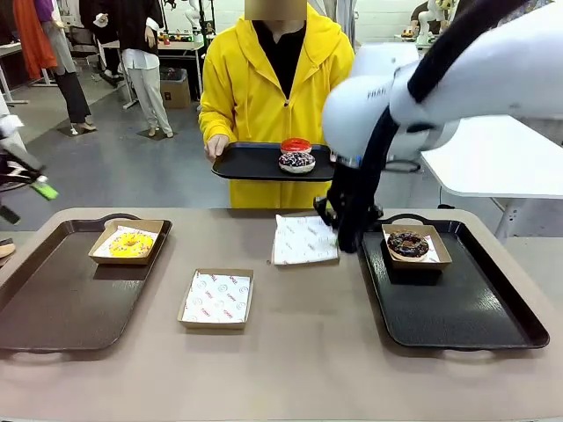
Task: Individually package the donuts and arrange them on the tray.
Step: Place the picked Paper togo box on the Handle tray while simultaneously picking up another Paper togo box from the table with the other hand.
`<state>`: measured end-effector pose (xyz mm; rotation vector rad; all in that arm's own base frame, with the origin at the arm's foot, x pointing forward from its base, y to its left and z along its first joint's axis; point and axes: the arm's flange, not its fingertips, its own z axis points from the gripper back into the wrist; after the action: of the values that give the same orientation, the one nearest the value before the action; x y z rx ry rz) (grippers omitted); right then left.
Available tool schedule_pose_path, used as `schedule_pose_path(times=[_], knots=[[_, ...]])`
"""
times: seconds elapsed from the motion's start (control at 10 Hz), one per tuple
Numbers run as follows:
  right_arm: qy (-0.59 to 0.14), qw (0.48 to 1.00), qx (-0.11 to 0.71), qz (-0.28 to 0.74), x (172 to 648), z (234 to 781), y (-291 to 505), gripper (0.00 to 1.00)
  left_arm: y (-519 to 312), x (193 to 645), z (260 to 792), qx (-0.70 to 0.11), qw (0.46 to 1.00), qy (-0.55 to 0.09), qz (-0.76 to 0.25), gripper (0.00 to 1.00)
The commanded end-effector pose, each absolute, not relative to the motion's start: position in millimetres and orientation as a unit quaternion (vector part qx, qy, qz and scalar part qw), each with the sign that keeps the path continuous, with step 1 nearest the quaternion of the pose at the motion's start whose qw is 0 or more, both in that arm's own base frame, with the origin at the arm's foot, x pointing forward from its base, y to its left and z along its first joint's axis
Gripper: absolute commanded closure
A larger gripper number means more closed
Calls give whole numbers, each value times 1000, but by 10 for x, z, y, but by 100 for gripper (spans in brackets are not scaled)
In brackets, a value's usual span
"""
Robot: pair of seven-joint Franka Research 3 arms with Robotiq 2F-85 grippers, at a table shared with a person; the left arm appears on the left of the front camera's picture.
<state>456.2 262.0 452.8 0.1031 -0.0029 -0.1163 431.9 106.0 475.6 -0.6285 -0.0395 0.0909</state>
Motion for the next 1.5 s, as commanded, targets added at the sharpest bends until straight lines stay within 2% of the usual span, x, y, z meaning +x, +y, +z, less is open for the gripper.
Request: schedule_pose_path(times=[0.0,0.3,0.6,1.4], knots=[[4,995,53,-88,4727,4752,2771,100,1377,4173,4675,-384,921,-30,54,0],[14,992,69,-106,5034,4958,2875,100,1801,4081,4438,-477,875,-46,72,0],[19,990,79,-113,5219,4962,2885,100,1974,4130,4174,-528,847,-25,58,0],[11,991,78,-105,5240,4921,2840,100,1922,4095,4067,-524,849,-9,67,0]])
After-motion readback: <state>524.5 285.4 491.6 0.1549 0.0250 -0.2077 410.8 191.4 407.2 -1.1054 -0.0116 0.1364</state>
